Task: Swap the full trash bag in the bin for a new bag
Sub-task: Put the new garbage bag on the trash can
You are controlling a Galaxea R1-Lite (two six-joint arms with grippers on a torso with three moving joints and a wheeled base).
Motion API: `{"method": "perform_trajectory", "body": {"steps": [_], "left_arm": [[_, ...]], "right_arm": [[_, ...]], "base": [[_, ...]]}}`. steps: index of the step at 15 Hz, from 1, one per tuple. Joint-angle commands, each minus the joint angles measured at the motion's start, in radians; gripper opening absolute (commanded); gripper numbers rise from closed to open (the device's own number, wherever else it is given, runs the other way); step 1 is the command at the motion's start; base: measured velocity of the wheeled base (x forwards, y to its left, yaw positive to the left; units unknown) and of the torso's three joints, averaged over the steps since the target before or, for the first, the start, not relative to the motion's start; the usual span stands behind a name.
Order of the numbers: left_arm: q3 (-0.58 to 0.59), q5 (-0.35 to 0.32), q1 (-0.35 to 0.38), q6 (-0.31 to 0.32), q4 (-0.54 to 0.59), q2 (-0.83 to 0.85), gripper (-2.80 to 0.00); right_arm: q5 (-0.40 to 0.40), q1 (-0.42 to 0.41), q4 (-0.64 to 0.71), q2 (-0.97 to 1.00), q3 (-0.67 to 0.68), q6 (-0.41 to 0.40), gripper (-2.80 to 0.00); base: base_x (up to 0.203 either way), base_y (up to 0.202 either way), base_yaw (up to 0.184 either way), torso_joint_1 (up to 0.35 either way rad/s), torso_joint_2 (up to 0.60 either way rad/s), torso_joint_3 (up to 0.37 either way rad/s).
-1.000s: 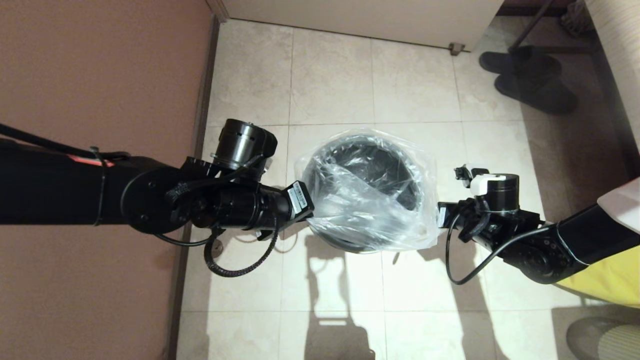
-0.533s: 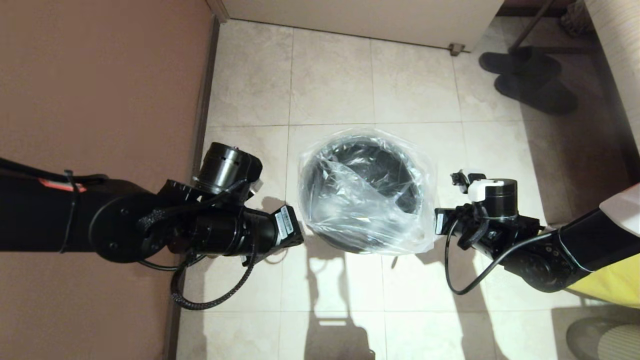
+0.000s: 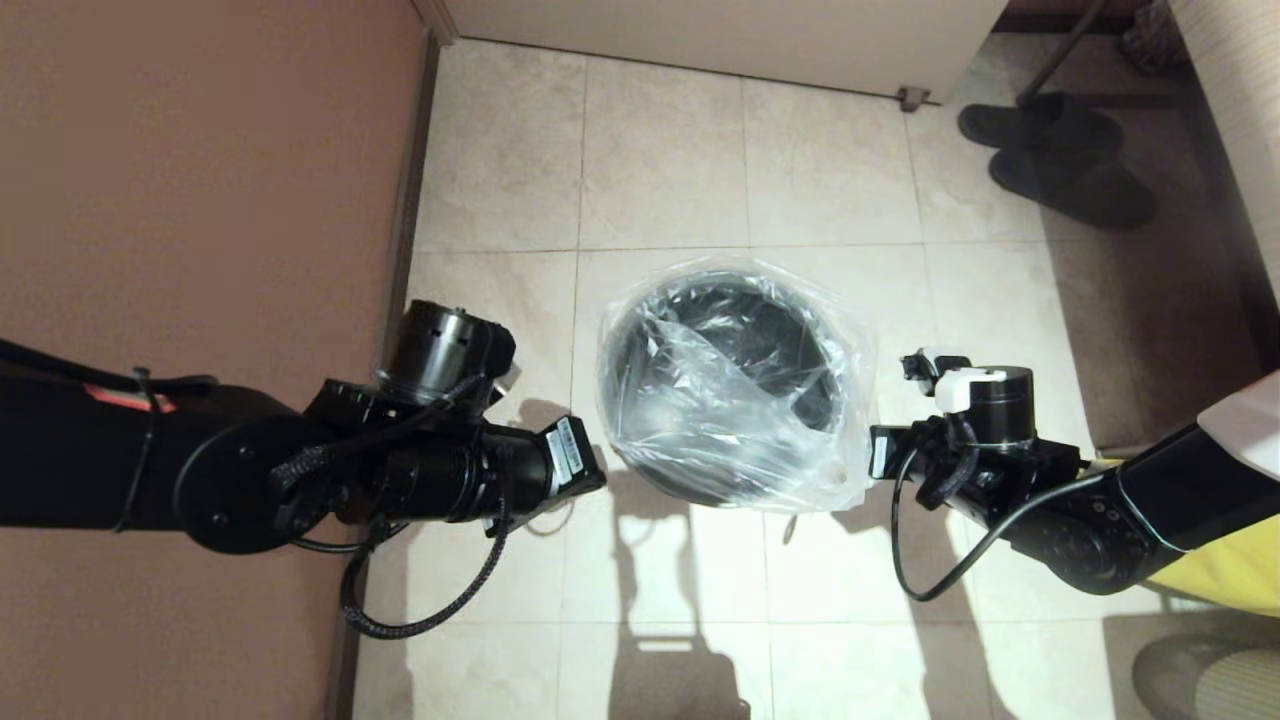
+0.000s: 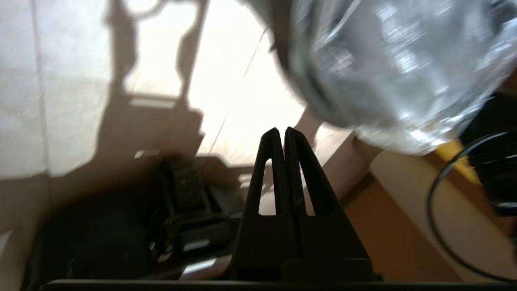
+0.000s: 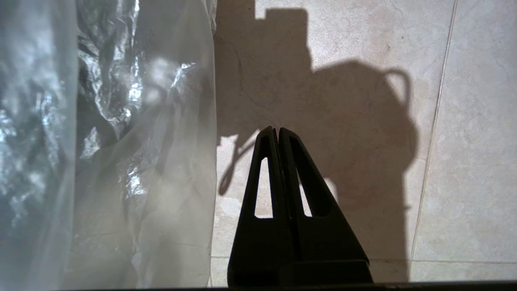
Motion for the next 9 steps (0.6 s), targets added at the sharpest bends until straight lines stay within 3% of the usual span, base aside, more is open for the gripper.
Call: {"method": "perform_trajectory", "body": {"steps": [1,5,6,9], "left_arm": [[0.007,0.006,0.0,-0.006,-0.053,-0.003,-2.8],[0.05,0.008,0.044,-0.008,-0.077,-0.014,-2.8],[0.056,0.008,0.049,-0.008,-0.088,-0.025,0.0],[0.102,0.002,0.057,-0.004,-0.157,-0.068,0.0]], "right_arm": [[-0.001,-0.001,-0.004,0.002,-0.001,0.001,-2.8],[0.0,-0.004,-0.004,0.006,-0.009,0.001,-2.8],[0.0,-0.004,-0.004,0.009,-0.01,0.001,-2.8],[0.0,-0.004,-0.004,0.012,-0.012,0.001,-2.8]], "base": [[0.0,0.0,0.0,0.0,0.0,0.0],[0.0,0.0,0.0,0.0,0.0,0.0],[0.0,0.0,0.0,0.0,0.0,0.0],[0.0,0.0,0.0,0.0,0.0,0.0]]}}
